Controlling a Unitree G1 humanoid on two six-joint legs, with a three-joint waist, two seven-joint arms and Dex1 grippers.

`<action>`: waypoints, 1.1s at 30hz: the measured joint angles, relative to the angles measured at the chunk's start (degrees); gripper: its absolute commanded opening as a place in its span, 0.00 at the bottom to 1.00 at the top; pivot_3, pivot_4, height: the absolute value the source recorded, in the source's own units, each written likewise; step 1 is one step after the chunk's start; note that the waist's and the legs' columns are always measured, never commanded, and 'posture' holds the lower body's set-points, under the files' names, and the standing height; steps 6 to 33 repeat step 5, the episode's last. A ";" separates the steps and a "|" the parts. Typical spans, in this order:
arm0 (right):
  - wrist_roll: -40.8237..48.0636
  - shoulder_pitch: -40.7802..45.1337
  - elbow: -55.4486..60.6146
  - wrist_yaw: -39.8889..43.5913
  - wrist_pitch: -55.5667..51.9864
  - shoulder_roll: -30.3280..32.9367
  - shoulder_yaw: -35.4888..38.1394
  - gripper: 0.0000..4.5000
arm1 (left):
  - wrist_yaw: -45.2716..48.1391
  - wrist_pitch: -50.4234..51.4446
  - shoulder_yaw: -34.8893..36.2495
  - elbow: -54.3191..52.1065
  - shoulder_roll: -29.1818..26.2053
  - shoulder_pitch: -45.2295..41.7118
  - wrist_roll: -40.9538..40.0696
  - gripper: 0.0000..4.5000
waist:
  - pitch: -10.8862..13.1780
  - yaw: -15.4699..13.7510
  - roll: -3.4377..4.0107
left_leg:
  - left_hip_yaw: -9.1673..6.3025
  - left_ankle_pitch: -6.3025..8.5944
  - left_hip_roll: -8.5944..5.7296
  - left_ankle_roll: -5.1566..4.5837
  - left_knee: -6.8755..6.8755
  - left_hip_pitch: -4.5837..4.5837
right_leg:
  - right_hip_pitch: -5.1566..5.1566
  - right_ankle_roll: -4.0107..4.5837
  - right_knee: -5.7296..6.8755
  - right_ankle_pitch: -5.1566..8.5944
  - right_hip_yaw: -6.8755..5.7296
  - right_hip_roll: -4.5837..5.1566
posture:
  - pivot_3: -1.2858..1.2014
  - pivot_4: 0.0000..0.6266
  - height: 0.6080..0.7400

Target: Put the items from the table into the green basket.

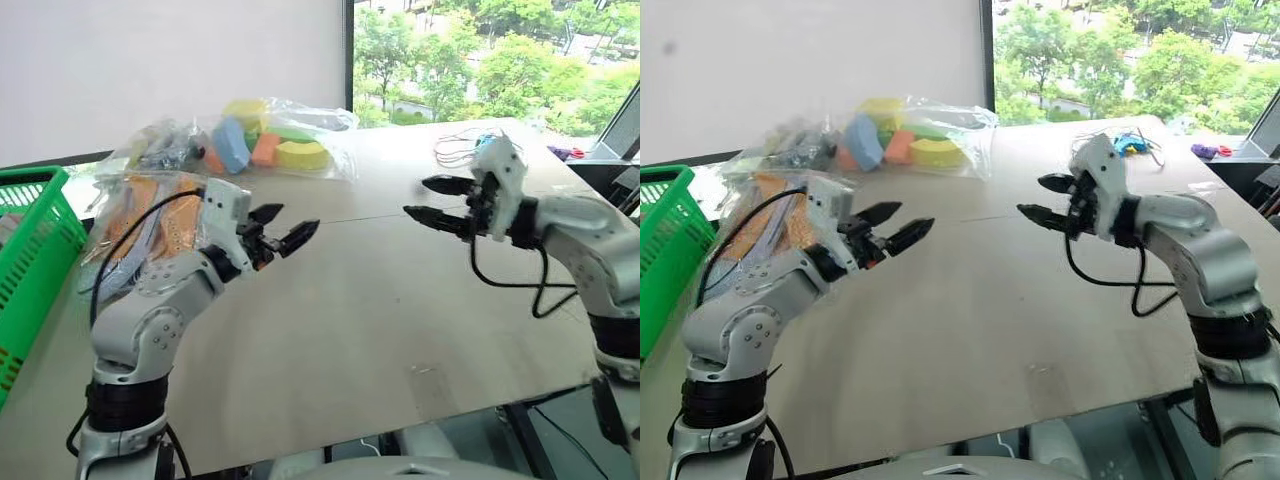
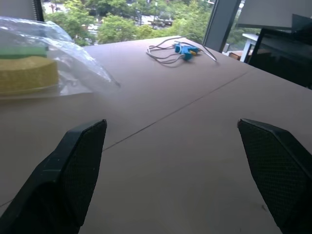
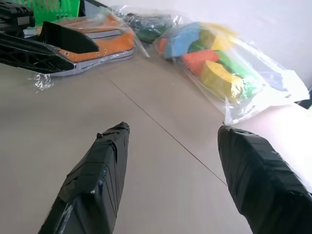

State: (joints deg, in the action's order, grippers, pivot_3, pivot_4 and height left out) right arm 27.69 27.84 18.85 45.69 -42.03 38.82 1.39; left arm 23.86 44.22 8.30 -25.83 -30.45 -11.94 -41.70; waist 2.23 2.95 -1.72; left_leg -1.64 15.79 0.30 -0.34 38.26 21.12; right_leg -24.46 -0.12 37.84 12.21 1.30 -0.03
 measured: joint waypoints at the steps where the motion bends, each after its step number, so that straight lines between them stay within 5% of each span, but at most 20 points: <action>1: -0.46 -3.17 0.15 -0.29 0.29 0.91 1.04 0.69 | -0.60 0.41 -0.61 -0.85 0.70 2.04 0.07 0.99 | 0.04 0.32 0.05 | 0.08 0.01 0.01 -0.01 -0.05 -0.29 | 0.26 -0.15 -0.05 0.18 0.06 -0.05 | 0.47 0.00 1.00; 5: -2.22 -7.92 0.23 -2.48 0.41 1.31 1.55 0.69 | -1.06 1.67 0.08 -2.43 -1.37 7.49 0.94 0.99 | 0.25 2.29 0.32 | 0.20 0.02 0.09 -0.03 -0.03 -0.59 | 0.58 -0.06 0.05 0.34 0.42 -0.35 | 0.48 0.00 1.00; 33: -2.22 -7.92 0.23 -2.48 0.41 1.31 1.55 0.69 | -1.06 1.67 0.08 -2.43 -1.37 7.49 0.94 0.99 | 0.25 2.29 0.32 | 0.20 0.02 0.09 -0.03 -0.03 -0.59 | 0.58 -0.06 0.05 0.34 0.42 -0.35 | 0.48 0.00 1.00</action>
